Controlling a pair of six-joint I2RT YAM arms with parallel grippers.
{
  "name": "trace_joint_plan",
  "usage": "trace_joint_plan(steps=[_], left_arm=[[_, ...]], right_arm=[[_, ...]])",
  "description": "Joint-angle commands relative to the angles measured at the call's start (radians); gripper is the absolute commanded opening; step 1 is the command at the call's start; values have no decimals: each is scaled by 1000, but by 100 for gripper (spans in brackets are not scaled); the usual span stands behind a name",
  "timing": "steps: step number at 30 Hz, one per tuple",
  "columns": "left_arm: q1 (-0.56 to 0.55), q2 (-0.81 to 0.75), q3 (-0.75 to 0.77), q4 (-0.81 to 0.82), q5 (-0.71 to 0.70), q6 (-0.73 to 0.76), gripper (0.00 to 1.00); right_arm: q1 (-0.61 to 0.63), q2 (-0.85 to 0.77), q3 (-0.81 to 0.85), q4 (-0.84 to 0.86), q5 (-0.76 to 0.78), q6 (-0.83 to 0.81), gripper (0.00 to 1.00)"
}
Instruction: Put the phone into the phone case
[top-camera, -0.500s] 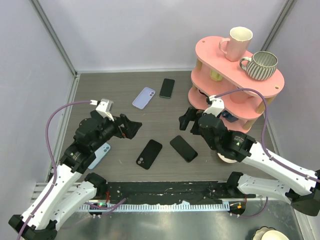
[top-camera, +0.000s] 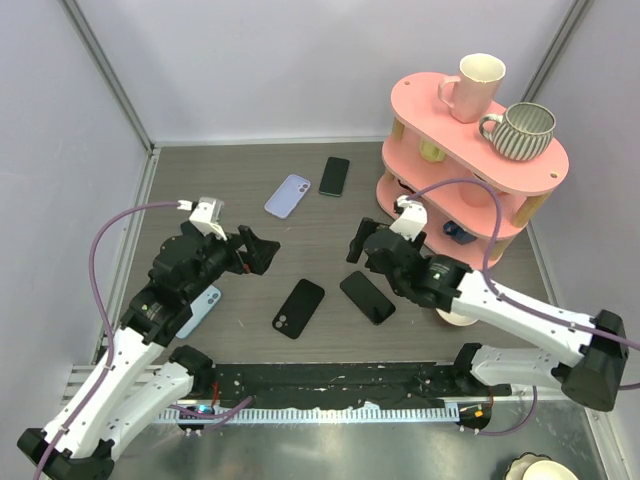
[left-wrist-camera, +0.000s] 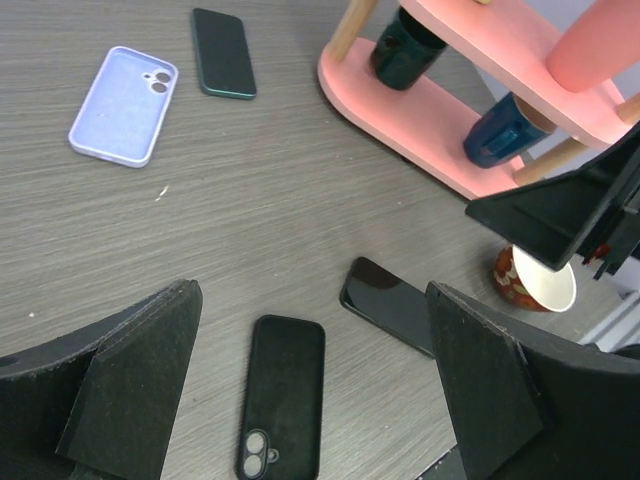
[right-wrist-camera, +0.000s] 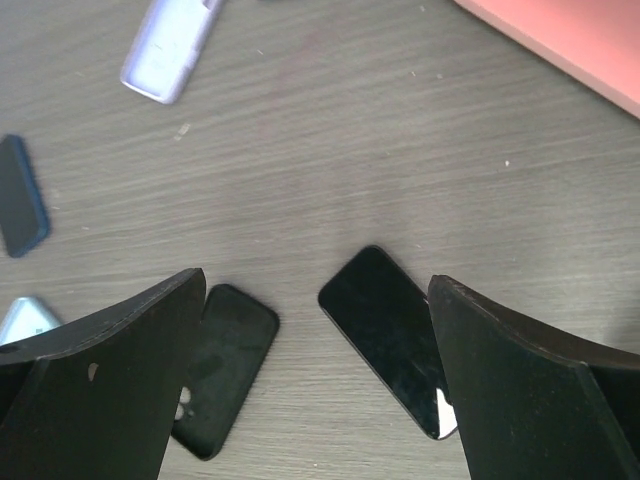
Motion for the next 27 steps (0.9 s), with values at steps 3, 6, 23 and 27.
trace_joint_plan(steps=[3,6,23,27], left_arm=[[-3,5,19,-32,-150,9,98],[-3,12,30,-52,-198,9,98],[-3,-88,46,-118,-403,2,98],[-3,-110,41,-113,-419,0,98]], right_arm=[[5,133,96,-52,97,82,99],[5,199,127,-13,117,53,99],[-170,923,757,-40,180,-111,98],[-205,1048,880,-68,161,-90,95]])
